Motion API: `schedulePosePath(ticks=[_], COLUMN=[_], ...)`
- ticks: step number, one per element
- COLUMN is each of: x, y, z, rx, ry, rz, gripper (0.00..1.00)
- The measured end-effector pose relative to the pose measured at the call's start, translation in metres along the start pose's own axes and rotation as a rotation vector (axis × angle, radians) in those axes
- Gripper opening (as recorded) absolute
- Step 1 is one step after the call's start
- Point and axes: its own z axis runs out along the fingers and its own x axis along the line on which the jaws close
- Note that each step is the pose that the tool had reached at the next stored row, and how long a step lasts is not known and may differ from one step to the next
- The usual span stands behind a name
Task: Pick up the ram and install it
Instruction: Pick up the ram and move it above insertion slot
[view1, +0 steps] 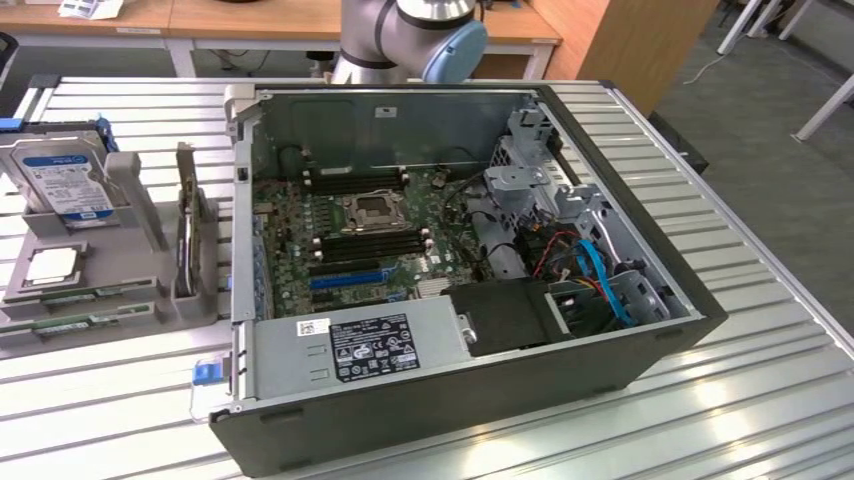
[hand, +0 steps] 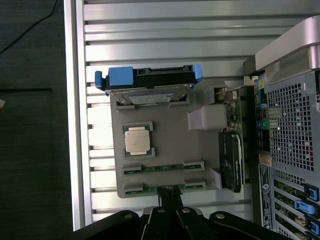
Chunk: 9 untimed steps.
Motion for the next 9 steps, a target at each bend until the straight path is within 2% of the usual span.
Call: schedulePosePath(ticks=[9], x=[0.0], y=[0.0], z=[0.0], rx=[0.0], ry=[0.0], rz=[-0.002], gripper=[0.1])
